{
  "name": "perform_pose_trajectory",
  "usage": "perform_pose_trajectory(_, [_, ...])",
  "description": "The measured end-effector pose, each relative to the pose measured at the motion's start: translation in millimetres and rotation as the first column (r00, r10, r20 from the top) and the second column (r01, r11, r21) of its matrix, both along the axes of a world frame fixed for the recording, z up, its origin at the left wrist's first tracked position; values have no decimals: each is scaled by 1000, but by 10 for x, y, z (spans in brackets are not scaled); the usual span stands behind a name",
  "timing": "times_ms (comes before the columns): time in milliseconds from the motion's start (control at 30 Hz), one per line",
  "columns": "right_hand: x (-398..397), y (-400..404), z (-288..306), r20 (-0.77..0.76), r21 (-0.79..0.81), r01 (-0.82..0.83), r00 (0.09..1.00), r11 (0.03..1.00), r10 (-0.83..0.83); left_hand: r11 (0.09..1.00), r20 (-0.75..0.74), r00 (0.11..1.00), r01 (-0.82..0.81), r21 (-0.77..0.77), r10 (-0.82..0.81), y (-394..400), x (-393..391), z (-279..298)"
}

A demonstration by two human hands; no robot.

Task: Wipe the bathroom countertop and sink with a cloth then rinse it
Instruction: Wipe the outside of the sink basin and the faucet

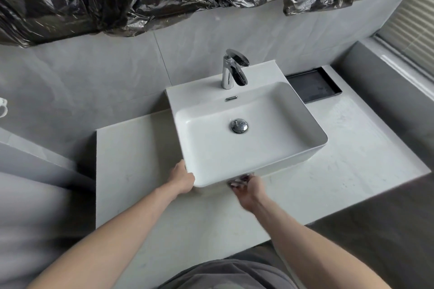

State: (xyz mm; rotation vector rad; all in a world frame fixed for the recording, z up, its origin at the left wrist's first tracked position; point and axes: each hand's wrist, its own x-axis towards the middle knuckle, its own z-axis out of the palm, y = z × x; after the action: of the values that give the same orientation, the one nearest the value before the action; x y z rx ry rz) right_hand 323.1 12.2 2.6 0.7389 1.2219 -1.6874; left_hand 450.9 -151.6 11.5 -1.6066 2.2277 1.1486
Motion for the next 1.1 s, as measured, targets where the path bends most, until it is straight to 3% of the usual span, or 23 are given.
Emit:
perform_pose_trajectory(100, [-449,196,17,-71,128,52,997,990,-43,1000,-15,1000,-6,-2,6,-4,5,-15])
perform_pose_trajectory(267, [-308,41,-87,-109,119,131,987,984,-118,1000,-26,1000,-15,-5,15,15,-15,5])
perform_pose_trajectory(433, [426,-293,-116,55,-7,51,997,999,-50,1000,-27,1000,-1,-4,0,14,-2,26])
perform_pose_trajectory(567, [530,-267,-36,115,-50,4,993,999,2,1000,-53,999,-12,8,12,-2,31,23])
perform_pose_trajectory(733, [-68,28,-8,-21,31,-3,1000,1000,3,999,-85,996,-32,19,33,-16,16,0])
perform_pose_trajectory(900, [-996,424,-58,-187,208,142,977,968,-103,999,-119,992,-40,14,42,28,-14,14])
perform_pose_trajectory(1033, [-901,299,-46,-222,228,172,968,958,-120,997,-132,989,-68,19,70,43,-25,25])
perform_pose_trajectory(1100, [-540,105,-95,-141,178,124,985,976,-100,997,-137,988,-75,26,78,56,-38,52])
